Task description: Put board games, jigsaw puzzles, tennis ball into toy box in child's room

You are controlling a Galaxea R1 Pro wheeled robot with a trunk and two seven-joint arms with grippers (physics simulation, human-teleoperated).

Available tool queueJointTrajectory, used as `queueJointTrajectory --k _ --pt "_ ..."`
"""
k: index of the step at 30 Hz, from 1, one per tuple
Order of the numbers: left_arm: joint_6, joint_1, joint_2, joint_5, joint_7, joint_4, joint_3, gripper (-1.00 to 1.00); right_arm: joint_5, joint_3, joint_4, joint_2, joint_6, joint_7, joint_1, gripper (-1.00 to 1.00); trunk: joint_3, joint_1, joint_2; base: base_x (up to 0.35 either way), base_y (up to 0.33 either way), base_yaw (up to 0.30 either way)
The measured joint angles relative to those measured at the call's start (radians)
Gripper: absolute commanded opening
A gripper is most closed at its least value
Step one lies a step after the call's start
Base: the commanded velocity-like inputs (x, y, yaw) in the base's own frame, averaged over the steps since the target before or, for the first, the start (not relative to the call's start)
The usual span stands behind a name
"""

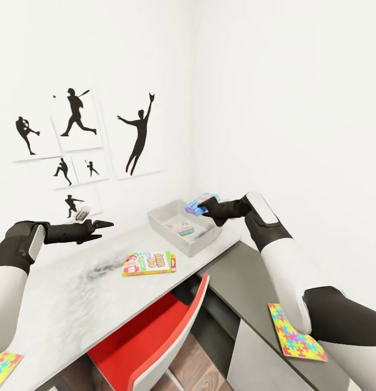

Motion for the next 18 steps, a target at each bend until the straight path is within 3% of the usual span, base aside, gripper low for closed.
queueJointTrajectory --k 9,18 --pt "-0.001 0.0 -0.002 -0.007 0.005 0.0 0.001 1.0 -0.014 0.005 0.014 0.011 0.005 -0.011 -0.002 -1.0 0.0 0.0 0.0 0.206 0.027 0.0" --pt "-0.001 0.0 -0.001 -0.003 0.003 0.0 -0.003 1.0 -0.009 0.007 0.016 0.016 0.001 -0.011 -0.002 -1.0 -0.006 0.0 0.0 0.038 0.01 0.026"
